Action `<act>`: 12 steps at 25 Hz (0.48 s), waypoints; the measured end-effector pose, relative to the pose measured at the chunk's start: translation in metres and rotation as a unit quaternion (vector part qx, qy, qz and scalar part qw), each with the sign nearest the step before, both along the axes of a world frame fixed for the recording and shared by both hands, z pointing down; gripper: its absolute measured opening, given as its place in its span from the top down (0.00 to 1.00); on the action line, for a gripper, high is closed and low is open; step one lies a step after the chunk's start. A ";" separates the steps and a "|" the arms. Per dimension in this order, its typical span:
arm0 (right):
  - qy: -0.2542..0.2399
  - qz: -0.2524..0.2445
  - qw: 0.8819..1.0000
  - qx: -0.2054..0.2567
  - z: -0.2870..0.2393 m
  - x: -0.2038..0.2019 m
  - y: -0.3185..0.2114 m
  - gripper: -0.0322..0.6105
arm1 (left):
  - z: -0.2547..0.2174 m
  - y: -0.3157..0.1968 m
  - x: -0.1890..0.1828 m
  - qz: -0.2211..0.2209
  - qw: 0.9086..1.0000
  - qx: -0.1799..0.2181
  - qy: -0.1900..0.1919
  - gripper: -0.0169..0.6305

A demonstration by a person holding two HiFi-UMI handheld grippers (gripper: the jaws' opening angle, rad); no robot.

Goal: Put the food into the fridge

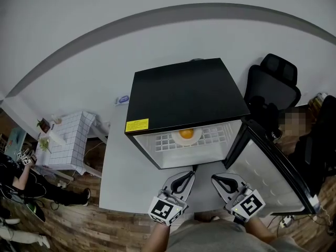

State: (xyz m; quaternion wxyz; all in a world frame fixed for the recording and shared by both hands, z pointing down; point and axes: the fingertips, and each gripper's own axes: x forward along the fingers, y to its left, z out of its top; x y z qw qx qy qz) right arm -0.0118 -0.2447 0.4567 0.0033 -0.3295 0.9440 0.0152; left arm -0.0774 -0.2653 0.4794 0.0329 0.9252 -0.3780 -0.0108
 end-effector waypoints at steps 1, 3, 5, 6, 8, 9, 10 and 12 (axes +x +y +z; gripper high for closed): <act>0.002 0.000 1.000 -0.002 0.002 0.000 0.000 0.93 | 0.000 -0.001 0.000 0.000 1.000 0.000 -0.001 0.95; 0.005 0.000 1.000 -0.005 0.002 0.001 0.000 0.93 | -0.001 -0.004 0.001 0.002 1.000 0.002 -0.002 0.95; 0.002 -0.001 1.000 -0.005 0.000 0.000 -0.001 0.93 | -0.002 -0.008 0.001 0.001 1.000 0.004 -0.003 0.95; 0.002 -0.002 1.000 -0.003 -0.001 0.000 -0.001 0.93 | -0.003 -0.010 0.001 -0.001 1.000 0.005 -0.004 0.95; 0.005 -0.010 1.000 0.000 0.001 0.000 0.001 0.93 | -0.001 -0.014 0.002 0.000 1.000 0.006 -0.006 0.95; 0.009 -0.016 1.000 -0.001 0.002 -0.001 0.003 0.93 | 0.000 -0.016 0.003 0.001 1.000 0.005 -0.007 0.95; 0.011 -0.020 1.000 -0.001 0.003 -0.001 0.005 0.93 | 0.001 -0.018 0.004 0.002 1.000 0.004 -0.008 0.95; 0.009 -0.018 1.000 0.000 0.003 0.001 0.007 0.93 | 0.002 -0.024 0.005 0.000 1.000 0.002 -0.008 0.93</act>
